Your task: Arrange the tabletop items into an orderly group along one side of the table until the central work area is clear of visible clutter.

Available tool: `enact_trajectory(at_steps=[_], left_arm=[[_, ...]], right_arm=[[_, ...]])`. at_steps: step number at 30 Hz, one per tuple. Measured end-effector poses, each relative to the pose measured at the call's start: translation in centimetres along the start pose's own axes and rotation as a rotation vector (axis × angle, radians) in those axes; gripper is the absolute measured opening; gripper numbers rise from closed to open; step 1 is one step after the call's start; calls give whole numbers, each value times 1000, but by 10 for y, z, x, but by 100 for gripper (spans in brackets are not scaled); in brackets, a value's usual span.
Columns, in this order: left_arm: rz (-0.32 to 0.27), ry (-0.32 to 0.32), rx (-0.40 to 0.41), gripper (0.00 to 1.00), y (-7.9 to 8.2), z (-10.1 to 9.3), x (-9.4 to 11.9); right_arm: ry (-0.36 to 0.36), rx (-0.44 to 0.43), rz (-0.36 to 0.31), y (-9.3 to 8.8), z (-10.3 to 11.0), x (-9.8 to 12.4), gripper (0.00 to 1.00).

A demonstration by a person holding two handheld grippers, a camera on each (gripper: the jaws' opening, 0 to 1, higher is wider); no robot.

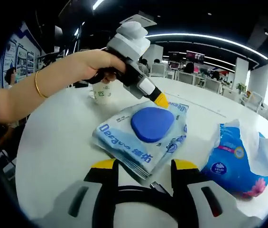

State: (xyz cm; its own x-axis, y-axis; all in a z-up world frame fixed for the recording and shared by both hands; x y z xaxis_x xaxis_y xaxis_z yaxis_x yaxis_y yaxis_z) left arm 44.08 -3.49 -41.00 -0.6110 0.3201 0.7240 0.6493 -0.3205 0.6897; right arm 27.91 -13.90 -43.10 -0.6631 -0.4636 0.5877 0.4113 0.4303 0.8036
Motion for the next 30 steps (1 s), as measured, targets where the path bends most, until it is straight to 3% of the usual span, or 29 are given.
enact_trajectory(at_steps=[10,12,17,26,30], left_arm=[[33,28,34,26,-5,9,-9],[33,41,32,21,-5,11,-9],[29,82,26,9,-6,17,-8],[41,112,-14,0,-7,17,-10],[34,90,18,0,-8,18,-10]], right_arm=[[40,-42,7,-1,3,-2,36],[41,-48,7,-1,3,-2,31],[36,-47,7,-2,2,-1,26],[-2,-19,7,-1,-1,-2,14],[-20,-4,0,-1,-4,-2,9]])
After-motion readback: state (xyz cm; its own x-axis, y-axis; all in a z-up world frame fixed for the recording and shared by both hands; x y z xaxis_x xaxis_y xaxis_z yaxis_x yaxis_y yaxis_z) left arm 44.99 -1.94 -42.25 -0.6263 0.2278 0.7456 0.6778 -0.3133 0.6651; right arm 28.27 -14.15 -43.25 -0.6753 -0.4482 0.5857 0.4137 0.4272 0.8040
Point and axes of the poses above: the point that each gripper's makers call its tool centre point, and the gripper's own axes: x roughly backward along the fingers, z roughly to its left, y roughly out of its top, the point moved 3 cm from there along x, roughly backward along the fingers, and after that the axes turned 8 degrees about z, right-handed, at the moved point
